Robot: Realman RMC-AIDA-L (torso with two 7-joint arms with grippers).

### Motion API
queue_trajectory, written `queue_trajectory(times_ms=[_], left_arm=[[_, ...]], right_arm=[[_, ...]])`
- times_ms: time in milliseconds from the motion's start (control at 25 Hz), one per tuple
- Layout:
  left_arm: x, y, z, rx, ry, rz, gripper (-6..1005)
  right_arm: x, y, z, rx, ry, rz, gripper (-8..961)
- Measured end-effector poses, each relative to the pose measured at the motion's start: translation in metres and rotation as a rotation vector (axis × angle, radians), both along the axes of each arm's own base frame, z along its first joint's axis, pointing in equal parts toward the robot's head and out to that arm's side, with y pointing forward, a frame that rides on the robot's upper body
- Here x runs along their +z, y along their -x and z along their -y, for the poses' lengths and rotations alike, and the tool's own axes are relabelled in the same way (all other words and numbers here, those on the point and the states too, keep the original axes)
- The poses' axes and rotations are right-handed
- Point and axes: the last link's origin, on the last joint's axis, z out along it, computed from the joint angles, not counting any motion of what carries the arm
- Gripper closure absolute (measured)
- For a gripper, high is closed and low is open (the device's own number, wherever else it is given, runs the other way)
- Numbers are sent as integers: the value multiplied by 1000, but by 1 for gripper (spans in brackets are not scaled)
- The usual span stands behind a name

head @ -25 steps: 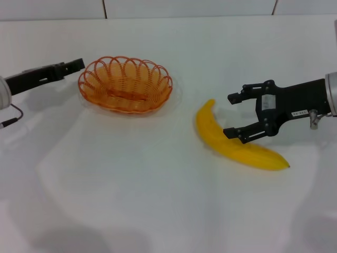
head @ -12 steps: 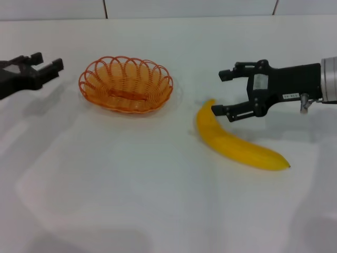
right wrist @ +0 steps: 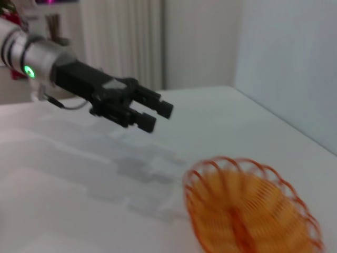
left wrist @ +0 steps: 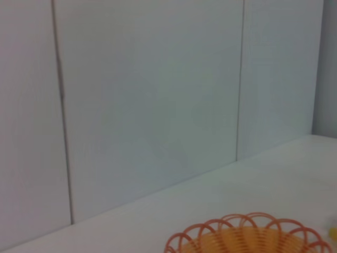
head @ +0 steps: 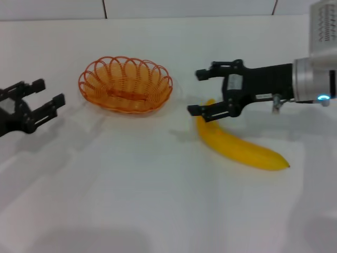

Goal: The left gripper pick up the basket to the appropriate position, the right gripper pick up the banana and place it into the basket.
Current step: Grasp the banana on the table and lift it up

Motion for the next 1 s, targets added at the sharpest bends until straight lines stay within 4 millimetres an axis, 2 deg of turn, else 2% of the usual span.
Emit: queue_trajectory(times_ms=[80, 200, 400, 680, 1000], left_arm=[[2, 6, 13, -14, -1, 9, 376], [0, 8, 22, -25, 6, 14, 375], [-2, 9, 24, -25, 10, 16, 384], [-3, 11, 25, -17, 8, 11, 383], [-4, 10, 24, -20, 8, 11, 383]], right_arm=[[-3, 8, 1, 16, 18, -2, 56], [-1, 11, 3, -6, 18, 45, 56], [-1, 15, 10, -63, -24, 172, 56], [9, 17, 32, -126, -1, 322, 57], [6, 3, 36, -199, 42, 401, 58]])
